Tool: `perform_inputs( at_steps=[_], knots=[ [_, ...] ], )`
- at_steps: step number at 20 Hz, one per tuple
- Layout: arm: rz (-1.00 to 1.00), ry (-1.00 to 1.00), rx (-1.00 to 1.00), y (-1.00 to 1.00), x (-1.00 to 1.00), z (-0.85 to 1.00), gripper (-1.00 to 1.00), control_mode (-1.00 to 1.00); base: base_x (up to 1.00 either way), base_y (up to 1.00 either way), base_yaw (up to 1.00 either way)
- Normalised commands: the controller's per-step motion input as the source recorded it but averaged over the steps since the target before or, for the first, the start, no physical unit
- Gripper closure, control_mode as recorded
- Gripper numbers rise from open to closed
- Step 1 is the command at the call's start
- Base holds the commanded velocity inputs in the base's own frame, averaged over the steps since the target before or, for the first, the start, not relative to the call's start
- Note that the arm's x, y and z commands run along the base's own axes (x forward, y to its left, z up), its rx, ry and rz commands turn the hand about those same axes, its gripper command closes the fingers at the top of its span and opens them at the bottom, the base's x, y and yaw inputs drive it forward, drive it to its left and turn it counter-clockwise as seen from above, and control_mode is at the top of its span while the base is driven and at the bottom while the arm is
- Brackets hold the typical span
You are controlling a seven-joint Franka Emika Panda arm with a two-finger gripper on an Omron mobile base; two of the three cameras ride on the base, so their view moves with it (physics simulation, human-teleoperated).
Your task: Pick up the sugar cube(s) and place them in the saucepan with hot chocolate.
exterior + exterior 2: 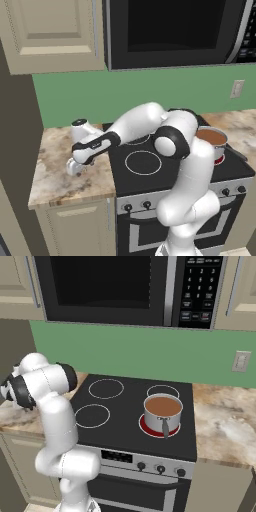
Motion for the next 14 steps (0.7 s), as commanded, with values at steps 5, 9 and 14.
perform_inputs(
  at_steps=[5, 9, 14],
  knots=[
    [0.0, 0.01, -0.03, 0.0, 0.23, -0.25, -1.0, -1.0, 0.0, 0.0, 0.0],
    [0.0, 0.01, -0.04, 0.0, 0.23, -0.21, -1.0, -1.0, 0.0, 0.0, 0.0],
    [0.0, 0.0, 0.0, 0.03, 0.18, -0.09, -1.0, -1.0, 0.0, 0.0, 0.0]
  ],
)
